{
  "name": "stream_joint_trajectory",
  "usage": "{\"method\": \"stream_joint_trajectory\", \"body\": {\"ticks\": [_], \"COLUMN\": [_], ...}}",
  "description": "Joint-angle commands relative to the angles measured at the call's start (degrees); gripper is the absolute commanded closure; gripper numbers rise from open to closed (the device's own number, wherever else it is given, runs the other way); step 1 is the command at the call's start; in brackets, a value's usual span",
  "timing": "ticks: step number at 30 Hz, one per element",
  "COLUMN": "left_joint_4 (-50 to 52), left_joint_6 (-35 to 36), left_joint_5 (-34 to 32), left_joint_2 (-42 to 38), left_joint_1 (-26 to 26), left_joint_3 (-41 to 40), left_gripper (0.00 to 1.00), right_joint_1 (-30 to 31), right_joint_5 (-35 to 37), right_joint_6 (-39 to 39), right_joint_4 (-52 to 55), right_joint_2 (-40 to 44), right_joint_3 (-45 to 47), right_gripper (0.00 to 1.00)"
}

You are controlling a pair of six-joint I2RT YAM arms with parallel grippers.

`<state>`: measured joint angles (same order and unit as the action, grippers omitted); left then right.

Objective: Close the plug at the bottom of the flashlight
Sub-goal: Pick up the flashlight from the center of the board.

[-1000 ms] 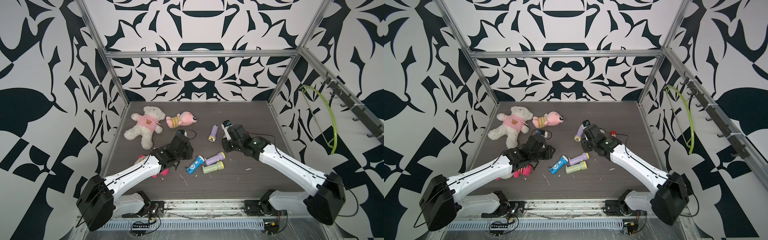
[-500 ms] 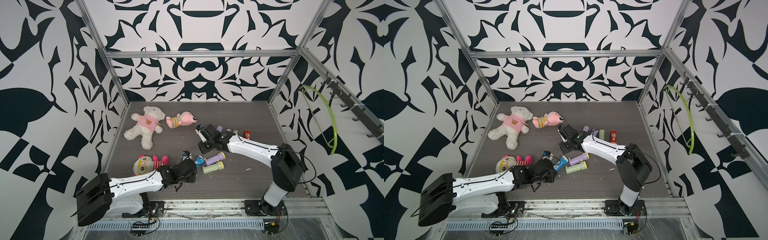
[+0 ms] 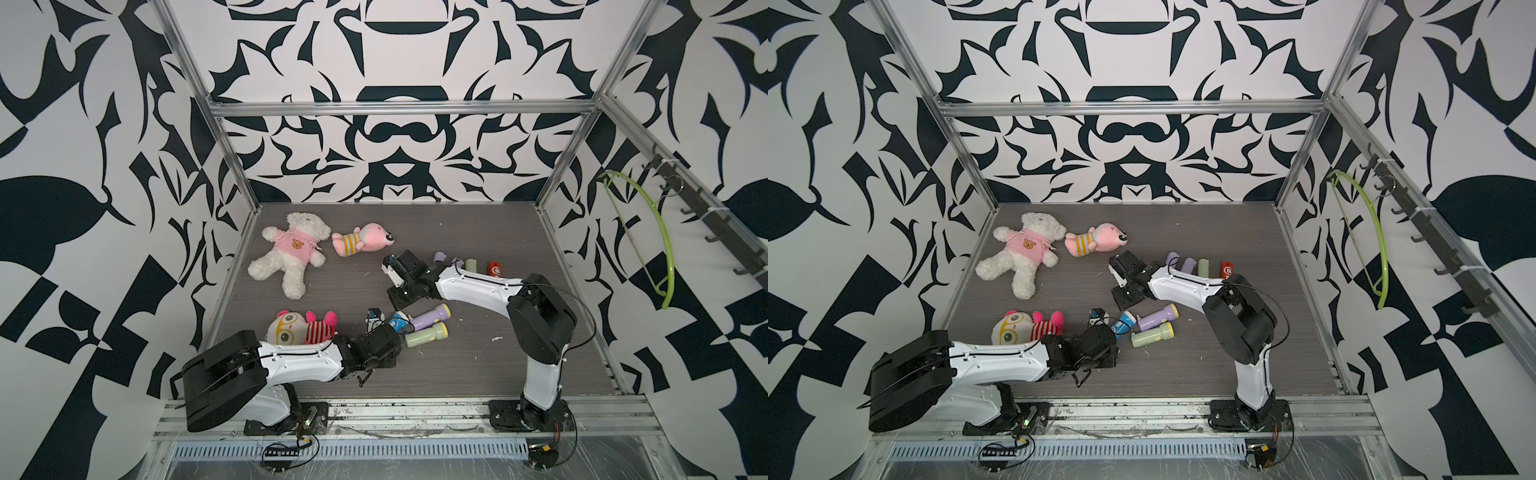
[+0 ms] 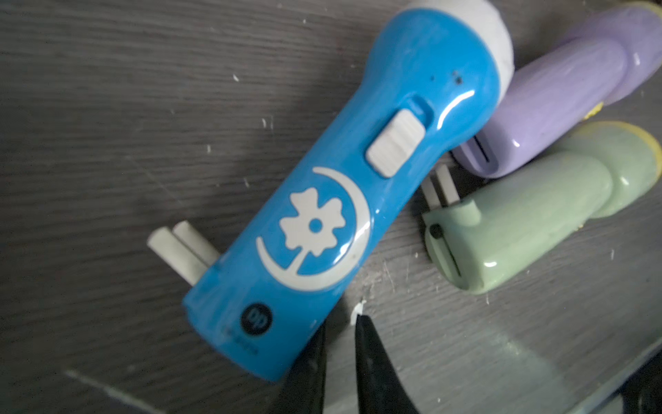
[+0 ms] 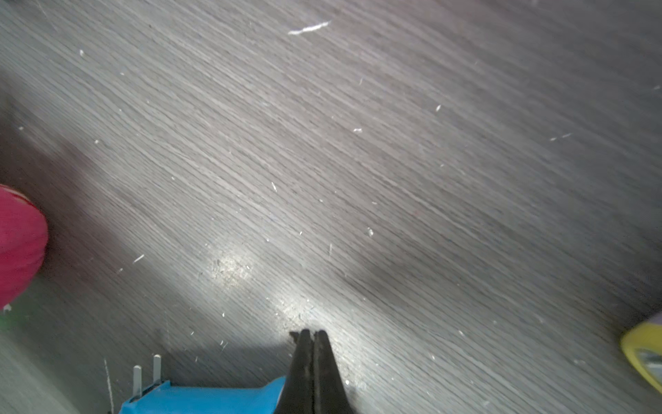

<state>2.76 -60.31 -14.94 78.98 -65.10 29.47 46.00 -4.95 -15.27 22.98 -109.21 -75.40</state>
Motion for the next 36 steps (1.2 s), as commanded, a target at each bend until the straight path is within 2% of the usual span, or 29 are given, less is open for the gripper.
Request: {"method": "stream_joint_trajectory", "body": {"ticks": [1, 11, 22, 29, 36], "left_joint_4": [1.4, 0.9, -0.9, -3.9, -8.8], "left_joint_6": [-2.3, 2.4, 11.8, 14.1, 12.8], "left_joint_5": [-1.7, 1.5, 8.6, 14.1, 19.2], "left_joint_2": [2.0, 1.8, 0.9, 4.4, 9.8], "left_joint_1": [2.2, 12.3, 27.4, 29.1, 29.1], "left_joint_3": [-2.5, -2.7, -1.0, 2.8, 5.0], "left_gripper": [0.80, 0.80, 0.78, 0.77, 0.78], "right_joint_1": [-0.1, -0.5, -0.5, -0.6, -0.6], "right_joint_5": [-0.9, -1.1, -5.9, -7.8, -1.5], "right_joint_6": [0.7, 1.8, -0.1, -1.1, 0.8], "right_joint_4": [-0.2, 0.4, 0.7, 2.3, 5.8], "right_joint_2": [-0.2, -3.7, -4.0, -2.0, 1.0], "right_joint_3": [-2.9, -4.8, -3.4, -2.0, 0.8], "right_gripper": [1.00, 1.00, 1.00, 1.00, 1.00]}}
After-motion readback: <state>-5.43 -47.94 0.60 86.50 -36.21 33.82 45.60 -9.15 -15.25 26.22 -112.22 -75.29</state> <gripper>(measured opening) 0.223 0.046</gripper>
